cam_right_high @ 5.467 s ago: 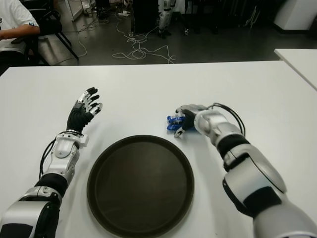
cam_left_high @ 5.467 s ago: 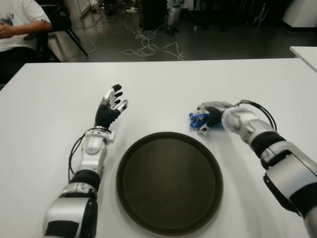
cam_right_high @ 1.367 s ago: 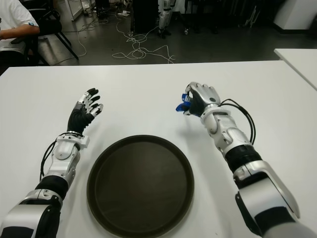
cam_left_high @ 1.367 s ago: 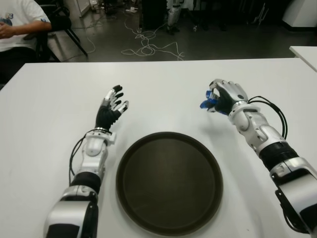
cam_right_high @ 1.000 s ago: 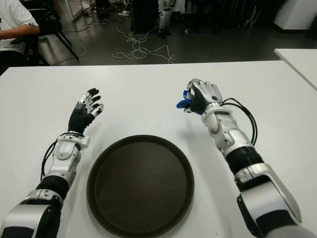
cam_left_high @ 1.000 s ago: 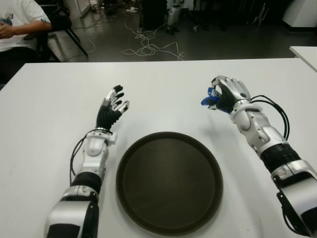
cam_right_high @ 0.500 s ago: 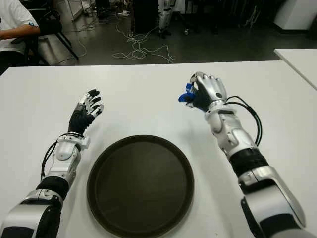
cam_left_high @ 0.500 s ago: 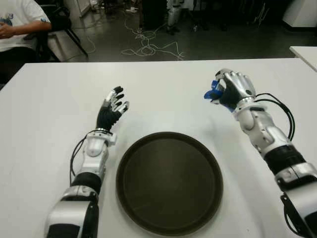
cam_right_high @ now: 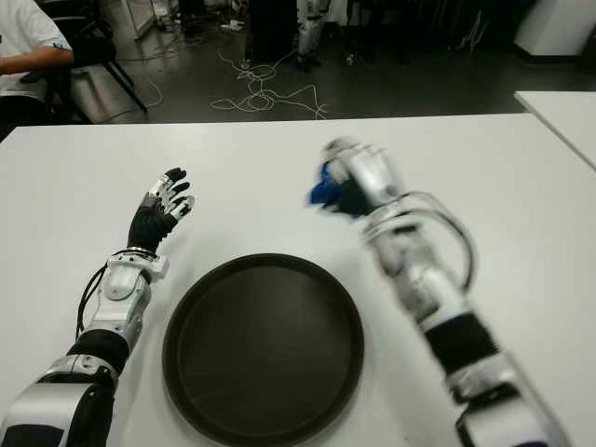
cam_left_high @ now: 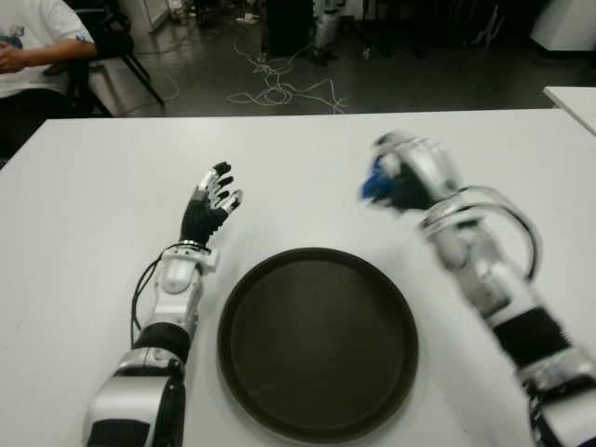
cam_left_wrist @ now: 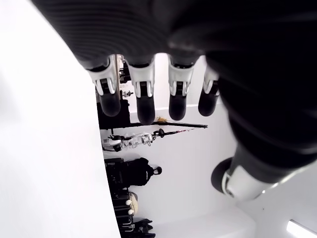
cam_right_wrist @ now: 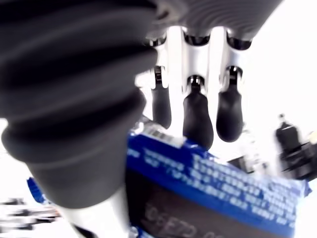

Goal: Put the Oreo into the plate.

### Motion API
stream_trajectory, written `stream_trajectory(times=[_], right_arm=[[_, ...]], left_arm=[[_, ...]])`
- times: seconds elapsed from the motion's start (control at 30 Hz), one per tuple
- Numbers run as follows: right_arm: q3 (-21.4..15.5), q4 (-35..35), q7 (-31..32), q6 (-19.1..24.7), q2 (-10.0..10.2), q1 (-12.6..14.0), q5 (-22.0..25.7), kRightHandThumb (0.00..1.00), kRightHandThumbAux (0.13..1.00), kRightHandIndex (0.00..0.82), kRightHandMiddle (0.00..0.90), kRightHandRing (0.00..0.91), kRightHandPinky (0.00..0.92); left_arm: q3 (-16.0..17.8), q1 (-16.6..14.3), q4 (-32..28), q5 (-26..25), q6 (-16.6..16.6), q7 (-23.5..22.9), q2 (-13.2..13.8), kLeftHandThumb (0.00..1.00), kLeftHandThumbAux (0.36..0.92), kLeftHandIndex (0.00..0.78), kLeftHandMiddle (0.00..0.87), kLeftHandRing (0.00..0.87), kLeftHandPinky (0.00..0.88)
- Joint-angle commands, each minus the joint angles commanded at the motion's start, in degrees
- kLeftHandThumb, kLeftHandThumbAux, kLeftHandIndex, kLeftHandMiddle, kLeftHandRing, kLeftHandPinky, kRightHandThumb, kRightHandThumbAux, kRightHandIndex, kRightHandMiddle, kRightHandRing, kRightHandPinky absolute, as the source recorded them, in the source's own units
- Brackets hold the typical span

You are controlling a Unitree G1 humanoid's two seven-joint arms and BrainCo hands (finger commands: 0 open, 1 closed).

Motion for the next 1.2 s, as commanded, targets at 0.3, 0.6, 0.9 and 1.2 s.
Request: stream_trajectory(times=[0.3,0.6,0.9,1.2], right_arm=[[1.1,-8.5,9.0,-1.2,-1.8,3.4,-1.8,0.666,0.743,0.438,0.75,0.746,0.743],[0.9,-11.9,13.6,-4.6,-3.7,5.3,-1.2,0.694,0.73,0.432,0.776,0.776,0.787],[0.1,-15.4,16.3,-6.5,-3.2,7.0,0.2,0.695,0.729,0.431,0.78,0.783,0.788],[0.2,-17.4,18.0,-7.7,-3.1,8.7,-0.4,0.69,0.73,0.431,0.78,0.786,0.802]], left_arm=[[-0.2,0.1,-0.3,0.2,0.3,0.2,0.3,0.079,0.683,0.057,0.123,0.087,0.065],[0.2,0.1,-0.1,-0.8,-0.3,-1.2,0.1,0.091,0.698,0.053,0.114,0.084,0.071],[0.2,0.0,0.1,-0.5,-0.3,-0.7,0.2,0.074,0.684,0.045,0.102,0.071,0.053],[-0.1,0.0,-0.1,-0.1,0.4,-0.1,0.4,0.074,0.701,0.048,0.11,0.075,0.058]])
